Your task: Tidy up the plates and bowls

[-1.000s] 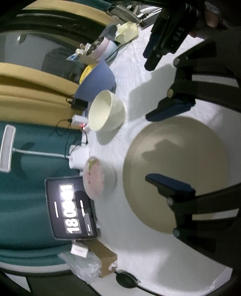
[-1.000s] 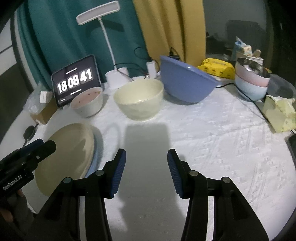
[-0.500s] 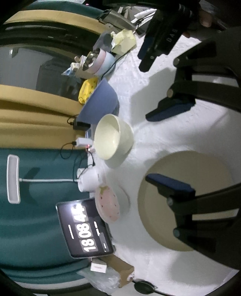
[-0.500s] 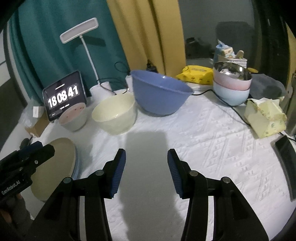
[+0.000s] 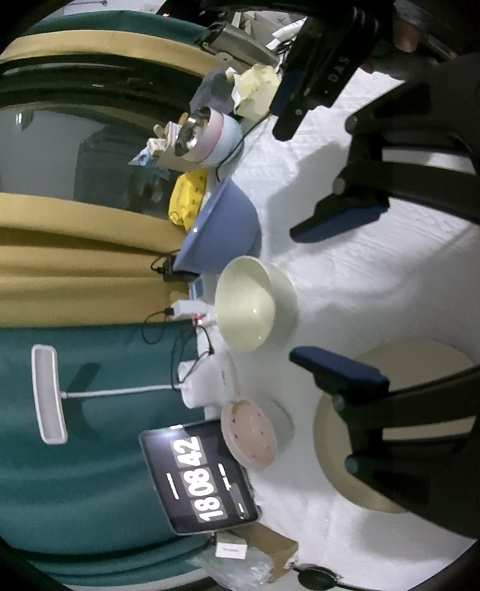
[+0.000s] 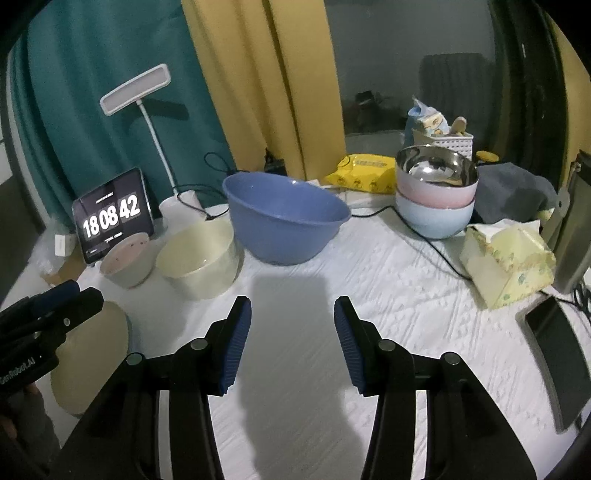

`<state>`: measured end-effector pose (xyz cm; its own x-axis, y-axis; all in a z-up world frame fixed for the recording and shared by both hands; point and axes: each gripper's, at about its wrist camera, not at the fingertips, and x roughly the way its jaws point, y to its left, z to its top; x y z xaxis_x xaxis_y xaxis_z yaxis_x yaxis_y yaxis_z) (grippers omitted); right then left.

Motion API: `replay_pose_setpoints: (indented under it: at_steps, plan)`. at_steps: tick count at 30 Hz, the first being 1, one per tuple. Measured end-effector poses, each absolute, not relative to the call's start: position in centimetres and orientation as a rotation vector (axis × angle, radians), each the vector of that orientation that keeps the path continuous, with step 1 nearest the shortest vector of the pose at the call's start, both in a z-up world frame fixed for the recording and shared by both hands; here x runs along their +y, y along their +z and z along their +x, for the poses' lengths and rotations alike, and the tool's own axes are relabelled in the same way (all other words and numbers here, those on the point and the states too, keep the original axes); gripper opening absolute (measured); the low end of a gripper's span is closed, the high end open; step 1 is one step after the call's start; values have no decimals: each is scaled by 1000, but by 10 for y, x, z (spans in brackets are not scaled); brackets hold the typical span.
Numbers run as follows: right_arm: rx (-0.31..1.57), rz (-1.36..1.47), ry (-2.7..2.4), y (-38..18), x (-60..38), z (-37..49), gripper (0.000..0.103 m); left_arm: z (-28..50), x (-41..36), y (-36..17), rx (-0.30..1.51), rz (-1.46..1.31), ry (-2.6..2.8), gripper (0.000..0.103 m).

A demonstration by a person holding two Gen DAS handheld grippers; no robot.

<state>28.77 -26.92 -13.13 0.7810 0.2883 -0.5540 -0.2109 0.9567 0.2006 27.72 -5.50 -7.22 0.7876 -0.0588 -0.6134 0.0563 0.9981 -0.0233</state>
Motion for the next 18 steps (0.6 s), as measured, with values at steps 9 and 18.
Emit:
replay_pose_setpoints:
  at_steps: [9,18]
  plan:
    - [596,138,248,-124,-285,312,49,302,-71,-66,634,16,-73,60]
    - [581,139,232,-119,-297,342,49,333,-91,-62,615,38,-100,60]
